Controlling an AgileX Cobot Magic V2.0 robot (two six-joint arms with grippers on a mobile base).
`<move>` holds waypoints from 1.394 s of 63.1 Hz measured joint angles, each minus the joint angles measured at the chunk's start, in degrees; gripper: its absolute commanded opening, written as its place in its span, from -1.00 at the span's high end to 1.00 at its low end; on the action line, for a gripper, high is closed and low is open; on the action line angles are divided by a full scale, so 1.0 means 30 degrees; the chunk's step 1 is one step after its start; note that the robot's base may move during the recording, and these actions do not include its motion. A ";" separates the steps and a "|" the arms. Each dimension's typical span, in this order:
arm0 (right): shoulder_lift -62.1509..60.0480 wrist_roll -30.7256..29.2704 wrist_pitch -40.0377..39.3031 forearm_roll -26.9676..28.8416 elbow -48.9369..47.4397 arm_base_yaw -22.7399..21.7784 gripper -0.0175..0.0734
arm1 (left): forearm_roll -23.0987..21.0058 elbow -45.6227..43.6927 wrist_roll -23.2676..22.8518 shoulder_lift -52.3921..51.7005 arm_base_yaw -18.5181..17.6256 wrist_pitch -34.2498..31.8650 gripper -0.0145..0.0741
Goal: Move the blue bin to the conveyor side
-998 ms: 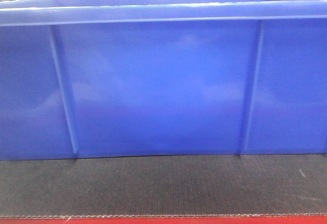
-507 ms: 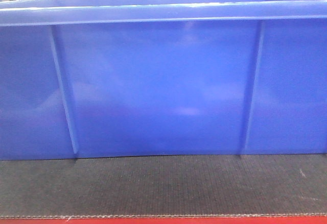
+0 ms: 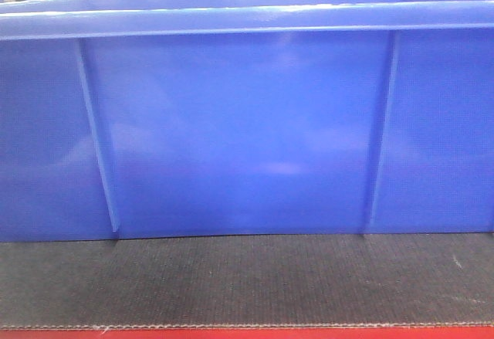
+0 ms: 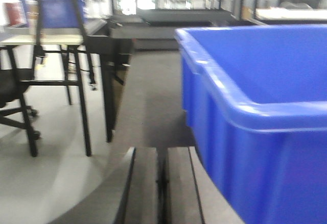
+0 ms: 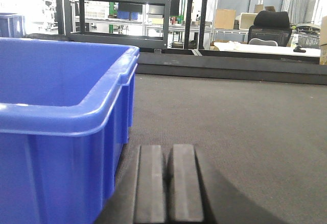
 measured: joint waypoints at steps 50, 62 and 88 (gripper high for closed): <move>-0.0035 0.0000 0.0000 0.0000 0.0000 0.0000 0.81 | 0.0614 0.1870 0.0164 0.0000 0.0414 -0.4058 0.65; -0.0035 0.0000 0.0000 0.0000 0.0000 0.0000 0.81 | 0.0614 0.1870 0.0164 0.0000 0.0414 -0.4058 0.65; -0.0035 0.0000 0.0000 0.0000 0.0000 0.0000 0.81 | 0.0614 0.1870 0.0164 0.0000 0.0414 -0.4058 0.65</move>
